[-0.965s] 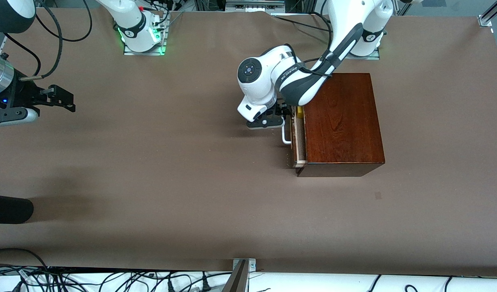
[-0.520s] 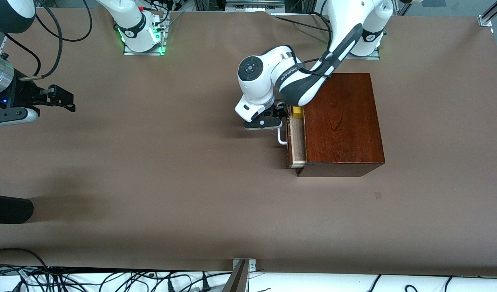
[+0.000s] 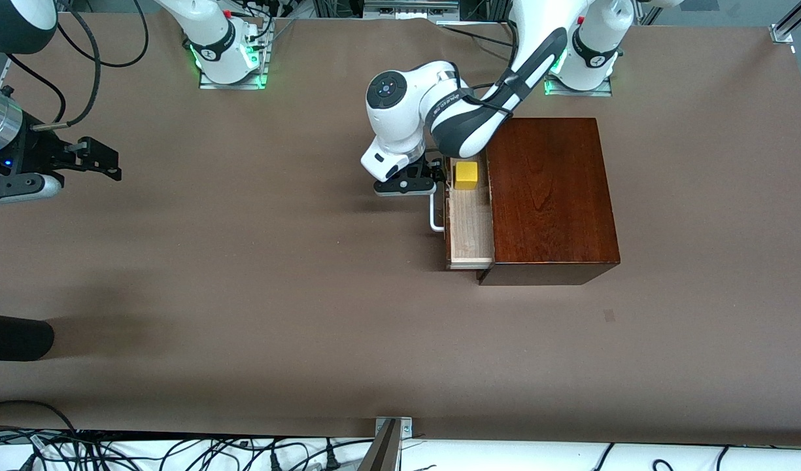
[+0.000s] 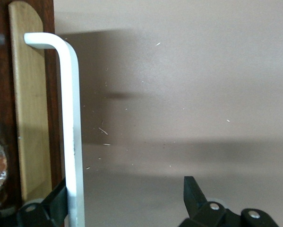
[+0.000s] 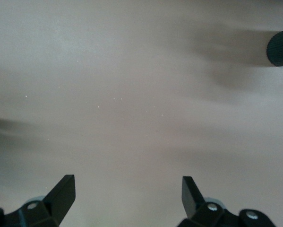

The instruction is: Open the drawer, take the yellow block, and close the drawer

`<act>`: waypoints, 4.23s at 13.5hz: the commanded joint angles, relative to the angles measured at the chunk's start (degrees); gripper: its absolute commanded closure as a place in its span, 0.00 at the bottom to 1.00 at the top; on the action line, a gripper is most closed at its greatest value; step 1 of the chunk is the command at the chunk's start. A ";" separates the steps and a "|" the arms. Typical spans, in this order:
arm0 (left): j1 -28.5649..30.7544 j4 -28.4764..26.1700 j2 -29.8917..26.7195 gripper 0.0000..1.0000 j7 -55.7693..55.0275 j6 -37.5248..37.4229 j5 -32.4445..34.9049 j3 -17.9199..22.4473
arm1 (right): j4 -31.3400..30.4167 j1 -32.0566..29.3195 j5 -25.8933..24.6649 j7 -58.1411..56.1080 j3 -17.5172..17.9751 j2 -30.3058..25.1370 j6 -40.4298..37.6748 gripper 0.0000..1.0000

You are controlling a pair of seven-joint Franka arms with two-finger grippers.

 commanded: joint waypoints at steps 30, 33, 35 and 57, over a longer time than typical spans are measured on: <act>21.92 0.07 -32.19 0.00 65.43 -17.79 -23.43 28.85 | 1.26 14.89 8.23 -7.42 10.81 4.52 0.19 0.00; 22.44 -2.50 -34.75 0.00 65.35 -16.79 -19.84 29.49 | 4.49 23.85 6.39 -7.42 12.23 7.85 3.61 0.00; 23.50 -6.45 -37.56 0.00 64.48 -17.05 -19.82 28.87 | 7.04 29.03 5.60 -7.69 12.32 10.92 5.54 0.00; 22.54 -2.78 -35.20 0.00 63.24 -20.92 -19.47 25.71 | 26.48 46.20 -8.91 -26.85 12.05 43.10 26.65 0.00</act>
